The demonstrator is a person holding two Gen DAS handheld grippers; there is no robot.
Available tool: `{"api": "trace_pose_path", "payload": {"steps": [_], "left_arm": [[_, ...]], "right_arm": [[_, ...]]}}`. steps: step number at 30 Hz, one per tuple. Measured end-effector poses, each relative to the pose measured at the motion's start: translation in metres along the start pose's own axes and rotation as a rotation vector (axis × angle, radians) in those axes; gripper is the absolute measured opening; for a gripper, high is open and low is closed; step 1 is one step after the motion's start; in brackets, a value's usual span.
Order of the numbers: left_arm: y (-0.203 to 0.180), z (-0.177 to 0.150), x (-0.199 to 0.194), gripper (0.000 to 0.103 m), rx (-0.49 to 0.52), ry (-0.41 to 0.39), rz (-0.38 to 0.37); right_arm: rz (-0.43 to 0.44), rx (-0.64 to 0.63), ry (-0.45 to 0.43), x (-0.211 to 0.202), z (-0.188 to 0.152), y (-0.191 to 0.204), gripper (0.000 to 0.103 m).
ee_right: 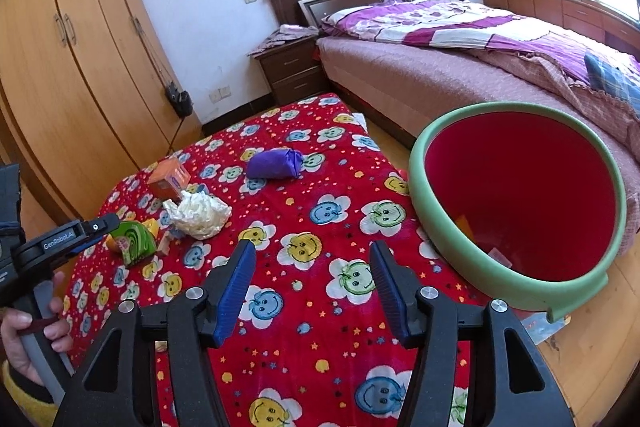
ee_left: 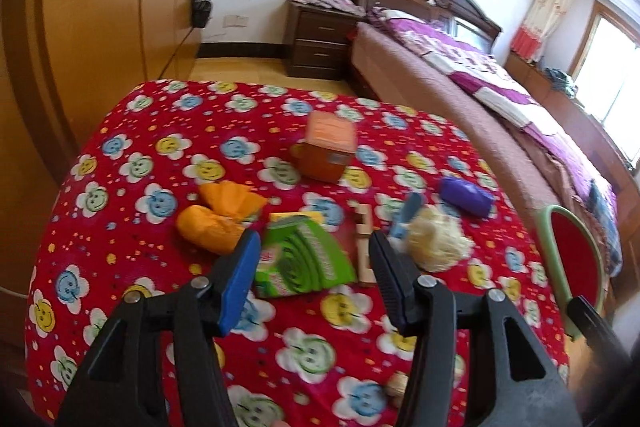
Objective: Collect trash
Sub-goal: 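Lower the left tool toward the orange bundle while the right tool approaches the white tissue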
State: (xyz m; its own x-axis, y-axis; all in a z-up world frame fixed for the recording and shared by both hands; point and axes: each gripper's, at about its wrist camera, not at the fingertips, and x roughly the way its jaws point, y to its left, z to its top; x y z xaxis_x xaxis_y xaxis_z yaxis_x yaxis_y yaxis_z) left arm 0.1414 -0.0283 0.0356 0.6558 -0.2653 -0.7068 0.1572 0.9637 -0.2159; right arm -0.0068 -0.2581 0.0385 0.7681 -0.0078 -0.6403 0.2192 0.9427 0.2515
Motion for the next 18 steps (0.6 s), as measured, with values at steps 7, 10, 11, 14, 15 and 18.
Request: {"api": "trace_pose_path", "payload": {"steps": [7, 10, 11, 14, 15, 18], "left_arm": [[0.008, -0.002, 0.027, 0.071, -0.006, 0.044, 0.047], [0.001, -0.005, 0.036, 0.073, 0.03, 0.054, 0.059], [-0.001, -0.006, 0.038, 0.073, 0.04, 0.052, 0.063], [-0.01, -0.008, 0.042, 0.073, 0.088, 0.047, 0.086], [-0.012, -0.008, 0.044, 0.074, 0.1, 0.048, 0.095], [-0.014, -0.007, 0.039, 0.074, 0.112, 0.033, 0.099]], "right_arm": [[0.011, -0.003, 0.03, 0.017, 0.002, 0.001, 0.061], [0.011, -0.006, 0.034, 0.022, 0.004, 0.003, 0.064], [0.011, -0.008, 0.035, 0.024, 0.004, 0.003, 0.067], [0.01, -0.012, 0.04, 0.028, 0.005, 0.003, 0.067], [0.01, -0.012, 0.042, 0.03, 0.005, 0.003, 0.067], [0.008, -0.011, 0.049, 0.034, 0.005, 0.003, 0.067]]}}
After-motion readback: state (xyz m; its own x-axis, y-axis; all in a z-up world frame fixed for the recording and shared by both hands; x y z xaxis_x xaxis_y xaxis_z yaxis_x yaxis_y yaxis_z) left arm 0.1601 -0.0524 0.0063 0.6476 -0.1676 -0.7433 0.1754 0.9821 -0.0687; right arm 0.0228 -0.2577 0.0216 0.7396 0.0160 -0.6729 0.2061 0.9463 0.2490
